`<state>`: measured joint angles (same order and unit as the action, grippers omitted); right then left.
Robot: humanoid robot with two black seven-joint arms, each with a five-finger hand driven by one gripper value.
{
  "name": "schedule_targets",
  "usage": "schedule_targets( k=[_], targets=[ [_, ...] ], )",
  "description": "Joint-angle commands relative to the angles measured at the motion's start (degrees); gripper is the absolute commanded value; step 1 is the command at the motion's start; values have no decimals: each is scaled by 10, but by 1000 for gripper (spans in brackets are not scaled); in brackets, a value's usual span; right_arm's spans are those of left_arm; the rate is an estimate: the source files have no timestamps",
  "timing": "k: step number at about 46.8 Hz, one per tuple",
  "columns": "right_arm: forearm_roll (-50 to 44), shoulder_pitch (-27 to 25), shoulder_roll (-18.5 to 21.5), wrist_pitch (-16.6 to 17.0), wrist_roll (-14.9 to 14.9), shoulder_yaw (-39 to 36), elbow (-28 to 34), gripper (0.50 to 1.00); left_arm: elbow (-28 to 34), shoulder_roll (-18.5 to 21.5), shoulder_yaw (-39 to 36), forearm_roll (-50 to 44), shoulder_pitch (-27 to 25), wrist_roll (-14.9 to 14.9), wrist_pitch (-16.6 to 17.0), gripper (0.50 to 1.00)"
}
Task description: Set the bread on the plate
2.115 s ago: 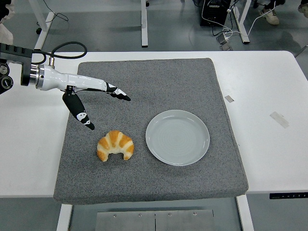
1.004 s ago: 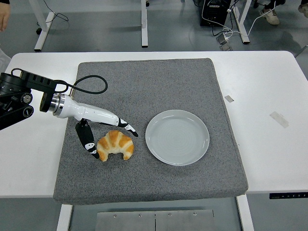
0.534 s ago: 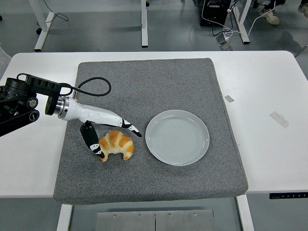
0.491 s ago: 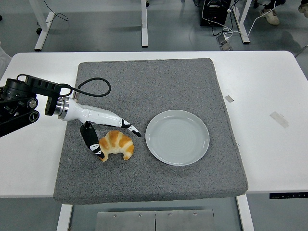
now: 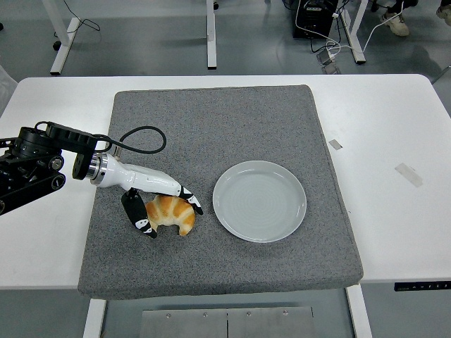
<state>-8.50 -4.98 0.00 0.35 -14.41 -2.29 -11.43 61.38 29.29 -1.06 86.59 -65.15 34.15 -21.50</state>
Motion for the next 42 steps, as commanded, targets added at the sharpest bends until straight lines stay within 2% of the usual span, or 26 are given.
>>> schedule_targets(
  k=[1,8,12,15,21,42],
  targets=[
    [0,0,0,0,0,0,0,1000,-10,-5,0,2,-1,0,10,725],
    [0,0,0,0,0,0,0,1000,-28,-17,0,2,-2,0,29,639],
    [1,0,0,0,0,0,0,1000,-31,-23,0,2,-3,0,31,607],
    [0,0,0,0,0,0,0,1000,-35,-25,0,2,-4,0,31,554],
    [0,1,0,0,0,0,0,1000,-37,-27,0,2,-6,0,32,510],
    [0,1,0,0,0,0,0,1000,-40,-28,4,-6,-13,5,32,505]
  ],
)
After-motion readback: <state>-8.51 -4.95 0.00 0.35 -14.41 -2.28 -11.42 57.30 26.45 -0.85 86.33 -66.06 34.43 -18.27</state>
